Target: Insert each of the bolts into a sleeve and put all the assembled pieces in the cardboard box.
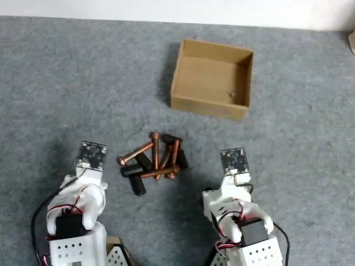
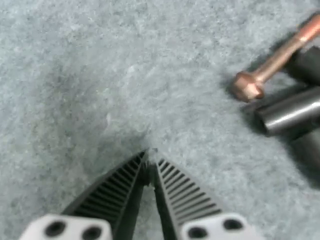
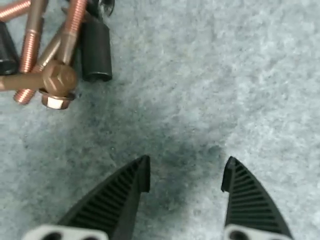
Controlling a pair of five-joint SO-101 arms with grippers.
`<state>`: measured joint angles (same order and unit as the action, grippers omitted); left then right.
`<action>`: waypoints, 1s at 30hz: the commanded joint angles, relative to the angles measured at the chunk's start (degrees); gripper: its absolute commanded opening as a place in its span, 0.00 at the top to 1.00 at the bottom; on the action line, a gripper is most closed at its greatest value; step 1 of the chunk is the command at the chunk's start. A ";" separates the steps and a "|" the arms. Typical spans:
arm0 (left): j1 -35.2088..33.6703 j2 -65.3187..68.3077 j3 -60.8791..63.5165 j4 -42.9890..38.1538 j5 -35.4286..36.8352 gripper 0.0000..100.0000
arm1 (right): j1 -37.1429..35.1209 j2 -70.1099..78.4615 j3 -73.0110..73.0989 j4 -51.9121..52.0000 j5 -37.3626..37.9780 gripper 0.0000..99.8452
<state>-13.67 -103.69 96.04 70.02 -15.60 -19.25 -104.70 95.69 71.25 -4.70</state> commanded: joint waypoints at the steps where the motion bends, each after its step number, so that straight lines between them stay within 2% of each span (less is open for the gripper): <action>1: 5.49 -0.13 1.19 -0.35 -0.26 0.99 | -0.40 -0.48 8.22 -0.13 -0.44 0.77; 7: 5.58 -0.13 0.57 0.53 -0.35 0.99 | 0.04 -0.48 8.22 -2.59 -0.44 0.77; 10: 0.75 -0.13 -2.51 -0.44 -0.35 0.99 | 0.22 -0.48 8.22 -4.70 -0.35 0.77; 13: -6.37 -0.13 -6.29 -2.55 -0.35 0.99 | 5.05 -0.48 8.22 -5.76 -0.26 0.77; 15: -7.87 -0.13 -9.80 -2.81 -0.35 0.99 | 11.38 -0.57 8.22 -5.85 -0.26 0.77; 17: -7.87 -0.13 -14.37 -2.46 -0.70 0.99 | 18.24 -0.57 8.22 -5.93 -0.18 0.77; 20: -6.46 0.40 -22.81 -1.23 -3.52 0.99 | 23.60 -0.48 8.22 -8.84 -0.18 0.77; 26: 2.68 2.15 -33.01 2.64 -6.59 0.99 | 25.27 -0.48 8.22 -9.10 -0.18 0.77; 30: 4.18 13.85 -38.90 2.29 -8.26 0.99 | 25.27 -0.40 8.22 -9.10 -0.18 0.77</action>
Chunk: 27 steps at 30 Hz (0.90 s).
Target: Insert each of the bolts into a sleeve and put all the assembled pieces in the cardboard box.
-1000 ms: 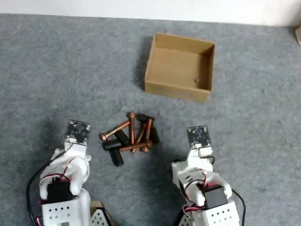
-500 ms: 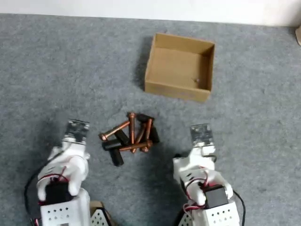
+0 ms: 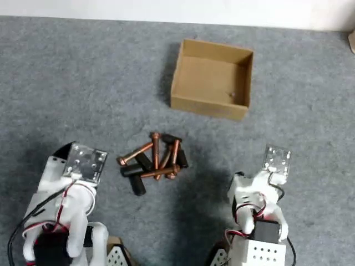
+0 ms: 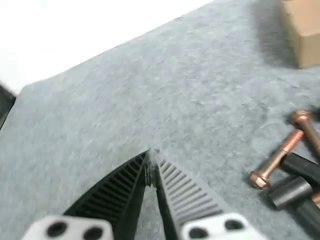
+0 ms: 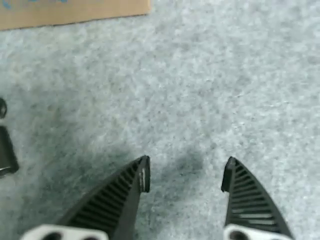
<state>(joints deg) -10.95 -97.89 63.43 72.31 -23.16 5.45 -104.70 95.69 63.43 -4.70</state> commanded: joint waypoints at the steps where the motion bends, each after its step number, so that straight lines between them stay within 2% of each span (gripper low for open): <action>1: 1.54 12.35 -8.84 0.00 -0.70 0.99 | 0.57 -0.40 8.22 -1.27 -0.18 0.77; 6: 3.30 35.65 -23.16 2.29 -0.79 0.99 | 0.57 -0.40 8.22 -1.27 -0.18 0.77; 12: 14.37 58.86 -37.58 16.18 -9.41 0.99 | 0.57 -0.40 8.22 -1.27 -0.09 0.77; 16: 19.30 62.90 -41.19 18.11 -12.57 0.99 | 0.57 -0.40 8.22 -1.27 -0.09 0.77; 21: 25.36 64.92 -38.73 19.43 -15.82 0.99 | 0.57 -0.40 8.22 -1.27 -0.09 0.77; 25: 26.24 67.12 -34.24 19.08 -15.82 0.89 | 0.57 -0.40 8.22 -1.27 -0.09 0.77; 27: 26.07 68.09 -32.48 15.65 -15.30 0.88 | 0.57 -0.40 8.22 -1.27 -0.09 0.77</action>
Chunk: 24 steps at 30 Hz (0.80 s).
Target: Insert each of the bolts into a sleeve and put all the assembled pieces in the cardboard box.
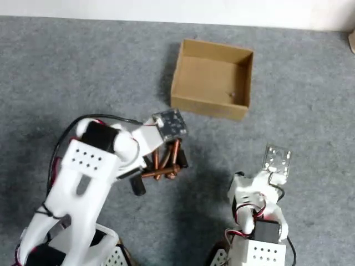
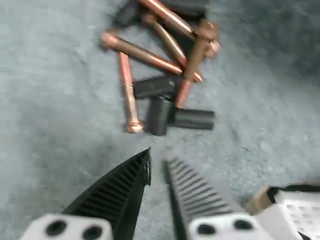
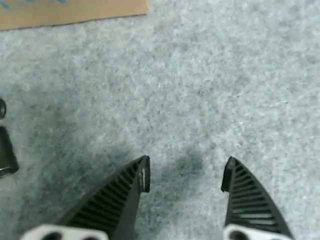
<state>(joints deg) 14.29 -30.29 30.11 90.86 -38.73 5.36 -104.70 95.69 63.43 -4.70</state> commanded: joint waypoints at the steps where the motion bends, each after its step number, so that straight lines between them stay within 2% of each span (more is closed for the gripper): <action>1: 0.40 0.75 1.54 -4.92 1.85 0.89 | 0.66 -0.40 8.22 -1.27 -0.09 0.77; 6: -3.12 2.24 2.42 -12.13 17.85 0.90 | 0.75 -0.40 8.22 -1.27 -0.09 0.77; 12: -4.00 4.79 2.42 -12.40 33.32 0.89 | 0.75 -0.40 8.22 -1.27 -0.09 0.77; 17: -4.00 8.92 2.59 -15.74 53.36 0.90 | 0.75 -0.40 8.22 -1.27 -0.09 0.77; 24: -4.00 13.67 3.74 -18.90 69.19 0.90 | 0.75 -0.40 8.22 -1.27 -0.09 0.77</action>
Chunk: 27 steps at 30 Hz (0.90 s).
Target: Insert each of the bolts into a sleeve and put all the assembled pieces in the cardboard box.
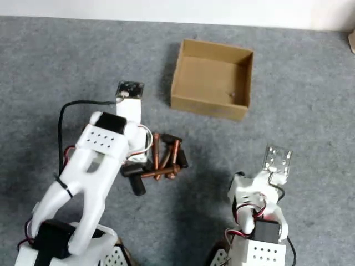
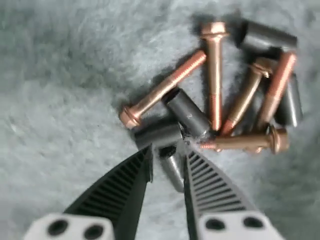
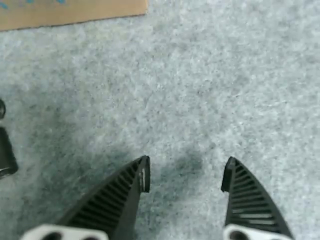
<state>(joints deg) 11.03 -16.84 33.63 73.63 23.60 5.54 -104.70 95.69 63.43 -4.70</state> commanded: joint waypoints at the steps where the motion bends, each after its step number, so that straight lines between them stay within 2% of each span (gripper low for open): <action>1: -0.48 0.40 0.92 -1.67 10.46 0.90 | 0.57 -0.40 8.22 -1.27 -0.09 0.77; 4: -0.75 0.57 1.36 -1.76 20.22 0.90 | 0.57 -0.40 8.22 -1.27 -0.09 0.77; 6: -0.75 0.57 1.27 -2.90 24.18 0.90 | 0.57 -0.40 8.22 -1.27 -0.09 0.77; 10: -0.75 0.92 1.89 -8.62 27.43 0.90 | 0.57 -0.40 8.22 -1.27 -0.09 0.77; 15: -0.84 0.84 1.89 -11.08 32.26 0.90 | 0.57 -0.40 8.22 -1.27 -0.09 0.77; 18: -4.09 0.84 1.54 -11.25 35.87 0.90 | 0.57 -0.40 8.22 -1.27 -0.09 0.77; 23: -13.67 1.01 2.07 -15.21 52.40 0.90 | 0.57 -0.40 8.22 -1.27 -0.09 0.77; 27: -16.31 0.92 4.70 -17.41 54.51 0.90 | 0.57 -0.40 8.22 -1.27 -0.09 0.77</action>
<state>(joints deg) -3.82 -15.60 37.76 58.15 76.35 5.54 -104.70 95.69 63.43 -4.70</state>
